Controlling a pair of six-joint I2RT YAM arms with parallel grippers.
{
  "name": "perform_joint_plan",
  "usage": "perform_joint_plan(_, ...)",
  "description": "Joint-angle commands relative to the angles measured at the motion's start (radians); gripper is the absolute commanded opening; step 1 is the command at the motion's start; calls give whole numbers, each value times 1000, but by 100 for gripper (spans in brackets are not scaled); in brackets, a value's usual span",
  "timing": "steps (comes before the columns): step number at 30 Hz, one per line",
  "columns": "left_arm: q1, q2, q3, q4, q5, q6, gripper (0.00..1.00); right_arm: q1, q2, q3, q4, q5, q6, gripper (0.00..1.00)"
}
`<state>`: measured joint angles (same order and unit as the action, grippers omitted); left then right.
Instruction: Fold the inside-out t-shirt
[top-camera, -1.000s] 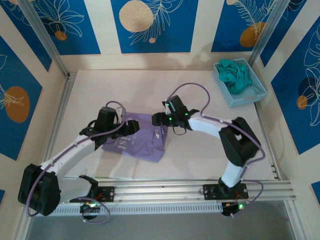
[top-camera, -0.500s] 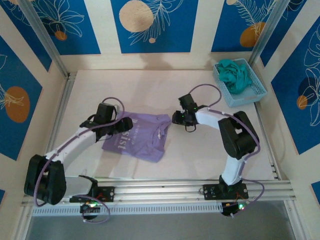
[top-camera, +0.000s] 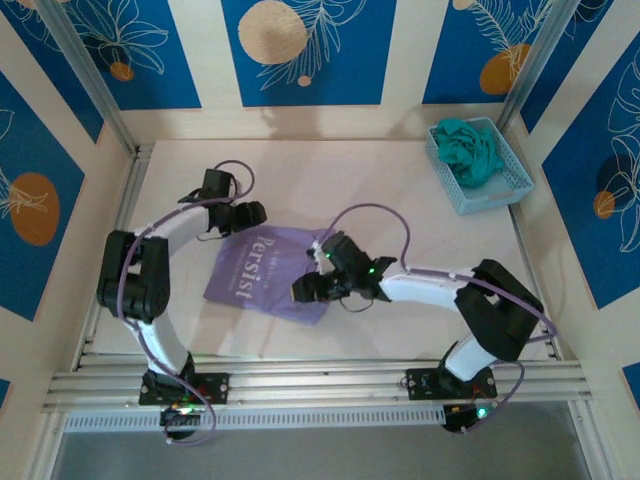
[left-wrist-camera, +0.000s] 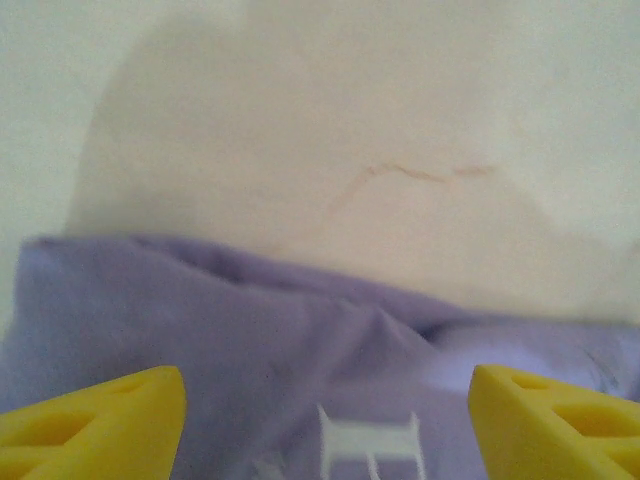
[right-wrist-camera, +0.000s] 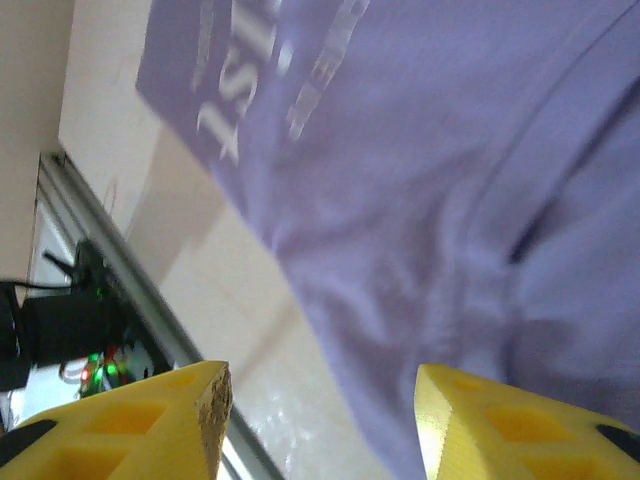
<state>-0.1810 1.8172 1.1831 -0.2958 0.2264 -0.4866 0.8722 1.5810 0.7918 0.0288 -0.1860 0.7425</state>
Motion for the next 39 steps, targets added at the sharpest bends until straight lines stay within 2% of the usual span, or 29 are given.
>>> perform_joint_plan(1,57,61,39,-19,75,28,73,-1,75,-12,36,-8,95,49)
perform_joint_plan(6,82,22,-48,-37,53,68,73,-116,141,53,-173,128,37,42)
perform_joint_plan(9,78,-60,-201,25,104,39,73,-203,171,98,-254,203,-31,38)
perform_joint_plan(12,45,-210,-414,118,148,-28,71,-281,221,192,-277,246,-111,38)
perform_joint_plan(15,-103,-372,-603,206,171,-119,71,-333,341,393,-298,225,-199,38)
perform_joint_plan(17,-269,-446,-693,281,172,-211,72,-338,433,569,-345,189,-266,38)
perform_joint_plan(19,-396,-492,-736,351,184,-299,72,-338,482,705,-396,158,-323,39)
perform_joint_plan(22,-487,-599,-733,362,176,-324,72,-346,448,755,-422,143,-391,40)
perform_joint_plan(25,-466,-727,-657,195,62,-225,75,-376,341,653,-384,111,-399,45)
perform_joint_plan(27,-404,-751,-602,105,-15,-150,75,-404,271,560,-351,117,-387,53)
perform_joint_plan(28,-345,-733,-578,92,-10,-122,75,-421,242,517,-334,138,-383,60)
perform_joint_plan(32,-141,-519,-458,155,43,-61,77,-497,256,484,-371,181,-338,76)
perform_joint_plan(35,-82,-328,-315,156,34,-11,79,-518,324,546,-431,191,-347,81)
perform_joint_plan(39,-53,-112,-135,82,1,77,80,-519,442,647,-502,147,-354,81)
